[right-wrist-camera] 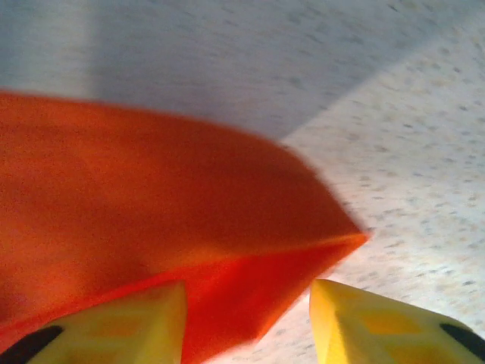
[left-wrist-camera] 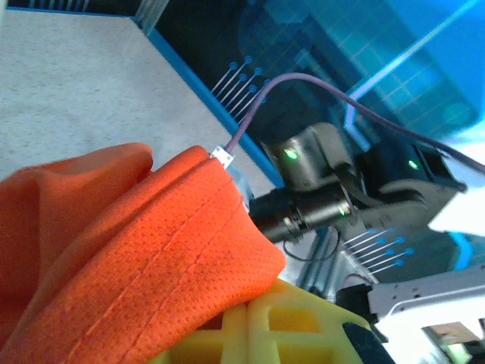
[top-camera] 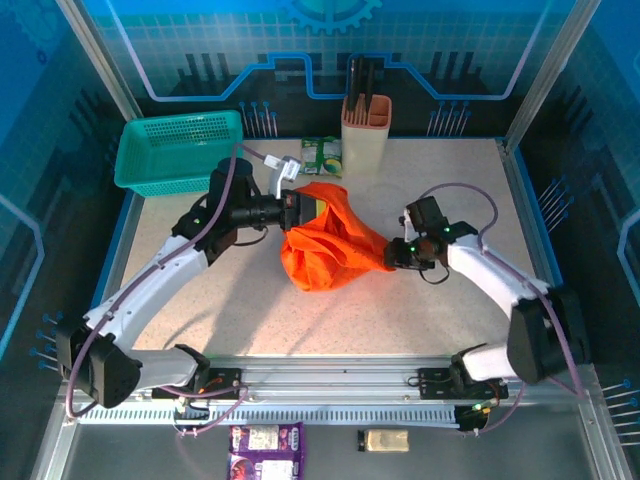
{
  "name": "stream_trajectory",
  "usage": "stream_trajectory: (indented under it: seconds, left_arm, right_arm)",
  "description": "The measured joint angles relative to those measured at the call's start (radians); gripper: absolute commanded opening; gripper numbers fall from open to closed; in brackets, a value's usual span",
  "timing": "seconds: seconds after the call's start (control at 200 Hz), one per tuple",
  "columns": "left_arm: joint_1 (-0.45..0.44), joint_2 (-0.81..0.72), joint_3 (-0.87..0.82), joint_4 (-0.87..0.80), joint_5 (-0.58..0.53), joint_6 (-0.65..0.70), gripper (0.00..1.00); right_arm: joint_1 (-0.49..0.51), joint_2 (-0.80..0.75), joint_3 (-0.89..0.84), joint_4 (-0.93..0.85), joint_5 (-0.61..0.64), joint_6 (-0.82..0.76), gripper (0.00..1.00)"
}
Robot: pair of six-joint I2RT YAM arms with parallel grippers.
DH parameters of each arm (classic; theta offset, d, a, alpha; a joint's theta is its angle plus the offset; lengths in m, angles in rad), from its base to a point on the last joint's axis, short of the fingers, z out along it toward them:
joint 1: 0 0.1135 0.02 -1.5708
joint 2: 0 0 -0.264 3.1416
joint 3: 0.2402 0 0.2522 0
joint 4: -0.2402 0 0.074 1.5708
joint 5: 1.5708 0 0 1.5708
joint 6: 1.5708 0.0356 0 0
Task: Fold the inside-out t-shirt
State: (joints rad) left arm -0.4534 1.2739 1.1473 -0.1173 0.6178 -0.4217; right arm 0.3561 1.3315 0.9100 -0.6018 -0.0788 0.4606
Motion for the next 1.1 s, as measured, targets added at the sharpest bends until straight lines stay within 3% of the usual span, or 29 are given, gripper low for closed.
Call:
stream_trajectory:
  seconds: [0.165, 0.3, 0.355, 0.445, 0.5, 0.655, 0.85, 1.101]
  left_arm:
    - [0.000, 0.049, 0.000, 0.061, 0.073, -0.087, 0.00]
    - [0.000, 0.072, 0.000, 0.064, 0.121, -0.112, 0.00]
    - [0.000, 0.073, 0.000, 0.063, 0.135, -0.113, 0.00]
    - [0.000, 0.073, 0.000, 0.063, 0.156, -0.112, 0.00]
    - [0.000, 0.073, 0.000, 0.062, 0.167, -0.111, 0.00]
    - [0.000, 0.064, -0.003, 0.056, 0.201, -0.106, 0.00]
    - [0.000, 0.004, -0.063, 0.098, 0.275, -0.109, 0.00]
    - [0.005, -0.050, -0.086, 0.114, 0.242, -0.112, 0.00]
  right_arm:
    - [0.100, -0.250, 0.070, 0.055, -0.041, -0.016, 0.69]
    - [0.196, -0.268, 0.156, 0.111, -0.106, -0.053, 0.71]
    - [0.227, -0.230, 0.193, 0.117, -0.115, -0.078, 0.57]
    - [0.247, -0.154, 0.246, 0.100, -0.094, -0.094, 0.16]
    - [0.248, -0.117, 0.270, 0.080, -0.053, -0.096, 0.00]
    - [0.201, -0.100, 0.282, 0.065, 0.030, -0.072, 0.00]
    - [0.013, -0.031, 0.284, 0.095, 0.027, -0.019, 0.00]
    - [-0.003, 0.209, 0.251, 0.048, 0.024, -0.015, 0.00]
